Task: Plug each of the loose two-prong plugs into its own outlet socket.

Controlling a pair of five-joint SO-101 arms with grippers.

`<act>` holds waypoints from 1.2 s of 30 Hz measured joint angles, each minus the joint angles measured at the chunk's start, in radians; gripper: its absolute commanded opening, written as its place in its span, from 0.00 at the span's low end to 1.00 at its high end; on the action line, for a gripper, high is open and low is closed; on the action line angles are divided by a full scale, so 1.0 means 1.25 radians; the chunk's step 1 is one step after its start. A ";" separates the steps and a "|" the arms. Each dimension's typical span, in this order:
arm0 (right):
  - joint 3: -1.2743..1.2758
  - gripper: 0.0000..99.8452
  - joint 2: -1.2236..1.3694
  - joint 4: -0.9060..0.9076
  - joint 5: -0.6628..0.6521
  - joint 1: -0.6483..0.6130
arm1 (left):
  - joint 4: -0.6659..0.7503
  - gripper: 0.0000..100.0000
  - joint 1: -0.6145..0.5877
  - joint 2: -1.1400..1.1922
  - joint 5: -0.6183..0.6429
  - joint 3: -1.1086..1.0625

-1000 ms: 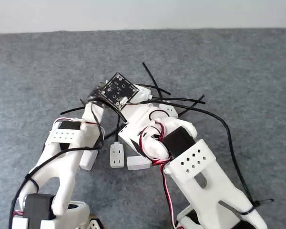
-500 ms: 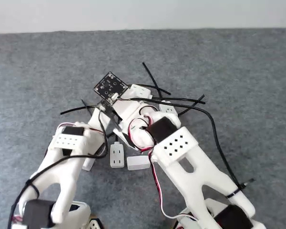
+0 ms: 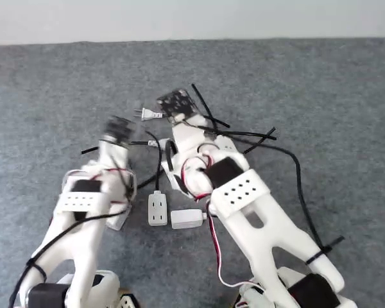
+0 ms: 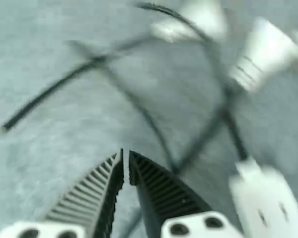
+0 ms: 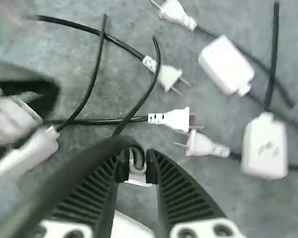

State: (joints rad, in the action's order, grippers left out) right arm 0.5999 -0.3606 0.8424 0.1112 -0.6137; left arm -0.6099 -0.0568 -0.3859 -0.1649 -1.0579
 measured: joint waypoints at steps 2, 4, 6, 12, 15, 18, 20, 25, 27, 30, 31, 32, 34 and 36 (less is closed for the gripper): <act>0.055 0.01 0.000 -0.065 0.044 0.000 | 0.060 0.02 -0.050 0.000 0.097 0.000; 0.086 0.01 0.000 -0.110 0.072 0.000 | 0.110 0.02 -0.096 0.000 0.185 0.000; 0.091 0.01 0.000 -0.126 0.090 0.000 | 0.146 0.01 -0.119 0.000 0.257 0.000; 0.091 0.01 0.000 -0.136 0.110 -0.036 | 0.269 0.01 -0.135 0.000 0.314 -0.045; 0.091 0.01 0.000 -0.136 0.110 -0.058 | 0.317 0.01 -0.135 0.000 0.314 -0.065; 0.107 0.01 0.000 -0.136 0.110 -0.068 | 0.328 0.01 -0.137 0.000 0.315 -0.066; 0.120 0.01 0.000 -0.136 0.110 -0.066 | 0.329 0.01 -0.137 0.000 0.315 -0.066; 0.123 0.01 0.000 -0.134 0.110 -0.075 | 0.331 0.01 -0.137 0.000 0.315 -0.066; 0.123 0.01 0.000 -0.134 0.110 -0.092 | 0.331 0.01 -0.137 0.000 0.315 -0.066; 0.123 0.01 0.000 -0.134 0.110 -0.099 | 0.331 0.01 -0.137 0.000 0.315 -0.066; 0.123 0.01 0.000 -0.134 0.110 -0.104 | 0.331 0.01 -0.137 0.000 0.315 -0.066; 0.123 0.01 0.000 -0.134 0.110 -0.110 | 0.331 0.01 -0.137 0.000 0.315 -0.066; 0.123 0.01 0.000 -0.134 0.110 -0.120 | 0.331 0.01 -0.137 0.000 0.315 -0.066; 0.123 0.01 0.000 -0.134 0.110 -0.125 | 0.331 0.01 -0.137 0.000 0.315 -0.066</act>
State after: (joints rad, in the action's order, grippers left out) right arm 0.7534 -0.3606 0.6751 0.2493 -0.7702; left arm -0.1956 -0.2286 -0.3859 0.2294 -1.1408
